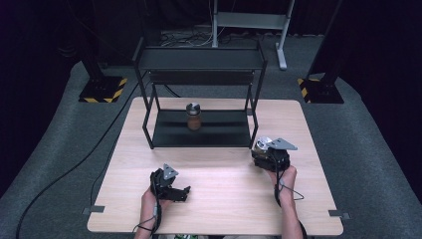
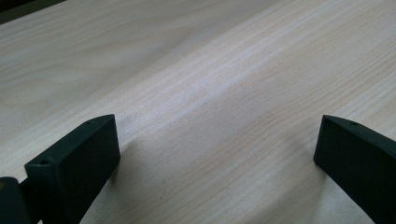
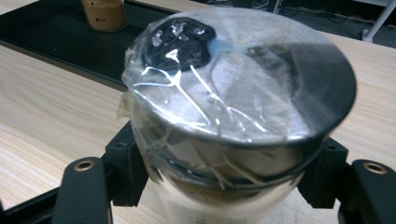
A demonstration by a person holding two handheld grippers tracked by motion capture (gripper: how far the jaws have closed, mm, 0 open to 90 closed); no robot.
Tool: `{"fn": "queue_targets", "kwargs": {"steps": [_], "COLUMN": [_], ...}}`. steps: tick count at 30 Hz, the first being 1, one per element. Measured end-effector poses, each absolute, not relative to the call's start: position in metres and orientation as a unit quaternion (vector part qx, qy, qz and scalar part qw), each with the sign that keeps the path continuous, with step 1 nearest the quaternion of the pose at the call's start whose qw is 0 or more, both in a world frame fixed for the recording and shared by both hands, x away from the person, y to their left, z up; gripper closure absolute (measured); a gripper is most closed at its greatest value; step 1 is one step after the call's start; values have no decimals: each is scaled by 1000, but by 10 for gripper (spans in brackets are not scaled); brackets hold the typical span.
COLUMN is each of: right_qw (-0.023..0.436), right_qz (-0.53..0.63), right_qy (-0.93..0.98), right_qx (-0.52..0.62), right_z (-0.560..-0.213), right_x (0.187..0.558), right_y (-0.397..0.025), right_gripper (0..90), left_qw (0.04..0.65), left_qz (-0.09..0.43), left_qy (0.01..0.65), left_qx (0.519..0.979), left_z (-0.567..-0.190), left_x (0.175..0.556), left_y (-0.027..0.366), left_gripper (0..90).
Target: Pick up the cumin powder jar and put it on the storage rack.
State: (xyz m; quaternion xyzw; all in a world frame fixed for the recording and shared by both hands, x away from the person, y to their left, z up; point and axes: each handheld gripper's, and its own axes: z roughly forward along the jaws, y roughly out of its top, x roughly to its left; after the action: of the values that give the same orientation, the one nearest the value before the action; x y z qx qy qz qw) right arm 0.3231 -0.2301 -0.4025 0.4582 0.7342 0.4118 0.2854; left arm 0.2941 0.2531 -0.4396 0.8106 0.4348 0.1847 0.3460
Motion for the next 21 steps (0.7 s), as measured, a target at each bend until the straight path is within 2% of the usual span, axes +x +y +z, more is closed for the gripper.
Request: {"fn": "queue_targets", "kwargs": {"steps": [21], "right_qw": [274], "right_qz": [418], "right_qy": [741], "right_qx": [448], "right_z": [-400], "right_x": [336], "right_y": [-217], "right_gripper": [302], "left_qw": [347], "left_qz": [185], "left_qy": [435], "left_qx": [810], "left_z": [-440], "left_x": [294], "left_y": [253], "left_gripper": [0]}}
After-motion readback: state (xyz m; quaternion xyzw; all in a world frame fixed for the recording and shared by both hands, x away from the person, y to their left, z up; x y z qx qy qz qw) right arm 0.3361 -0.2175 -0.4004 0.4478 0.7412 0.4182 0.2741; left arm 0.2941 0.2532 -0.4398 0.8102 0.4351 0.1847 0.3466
